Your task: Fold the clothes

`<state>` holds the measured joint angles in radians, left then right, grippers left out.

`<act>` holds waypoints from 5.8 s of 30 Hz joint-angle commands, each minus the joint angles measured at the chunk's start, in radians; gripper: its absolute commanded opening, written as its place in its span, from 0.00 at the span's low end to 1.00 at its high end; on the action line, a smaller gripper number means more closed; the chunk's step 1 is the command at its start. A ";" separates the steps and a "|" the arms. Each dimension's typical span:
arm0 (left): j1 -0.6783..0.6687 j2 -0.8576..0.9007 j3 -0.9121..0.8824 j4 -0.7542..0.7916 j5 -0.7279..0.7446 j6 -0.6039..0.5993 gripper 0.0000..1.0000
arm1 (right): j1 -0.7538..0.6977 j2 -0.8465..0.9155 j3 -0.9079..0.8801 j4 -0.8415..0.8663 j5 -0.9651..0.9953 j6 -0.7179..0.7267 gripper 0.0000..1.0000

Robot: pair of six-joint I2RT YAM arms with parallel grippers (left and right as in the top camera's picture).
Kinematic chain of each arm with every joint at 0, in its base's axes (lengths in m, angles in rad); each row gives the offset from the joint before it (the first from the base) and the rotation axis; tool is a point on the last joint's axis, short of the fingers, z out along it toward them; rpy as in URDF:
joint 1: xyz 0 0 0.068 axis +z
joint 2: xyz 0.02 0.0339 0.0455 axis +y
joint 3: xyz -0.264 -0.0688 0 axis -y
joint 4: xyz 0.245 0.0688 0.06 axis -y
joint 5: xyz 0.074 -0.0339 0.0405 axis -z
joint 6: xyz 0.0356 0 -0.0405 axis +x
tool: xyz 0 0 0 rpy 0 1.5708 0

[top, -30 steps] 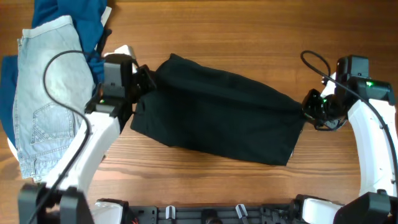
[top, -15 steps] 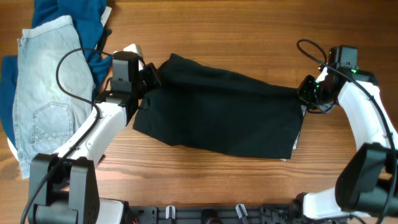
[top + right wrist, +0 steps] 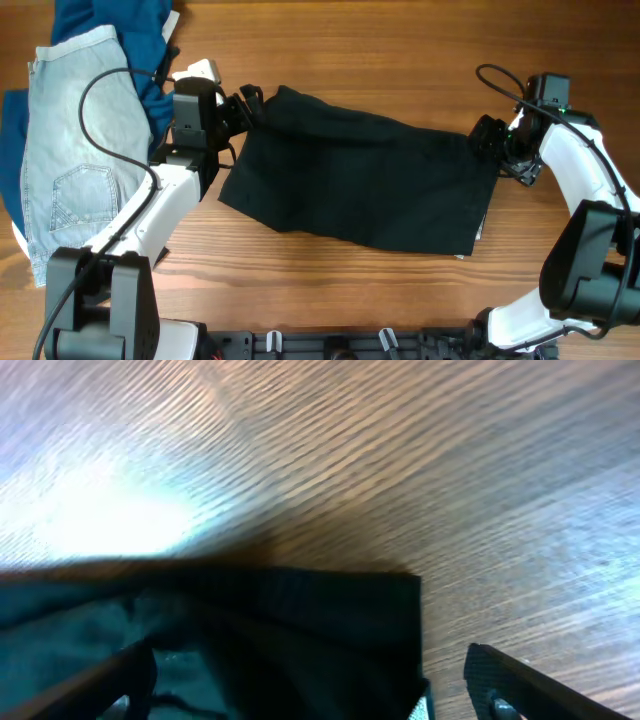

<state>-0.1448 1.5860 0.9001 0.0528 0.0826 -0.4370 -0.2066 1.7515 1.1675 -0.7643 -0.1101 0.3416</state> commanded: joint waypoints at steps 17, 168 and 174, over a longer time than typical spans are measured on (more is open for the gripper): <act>-0.035 -0.015 0.003 -0.216 0.444 0.570 0.32 | 0.072 -0.142 0.231 -0.085 -0.174 -0.162 0.99; 0.057 0.360 0.027 -0.236 0.474 0.473 0.04 | -0.031 0.124 0.173 -0.109 -0.068 -0.285 0.76; 0.057 0.360 0.027 -0.240 0.474 0.473 0.04 | -0.026 0.125 0.132 -0.092 0.056 -0.209 0.81</act>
<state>-0.0921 1.9003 0.9333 -0.1780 0.6044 0.0437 -0.2310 1.8683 1.3273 -0.8707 -0.1627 0.0647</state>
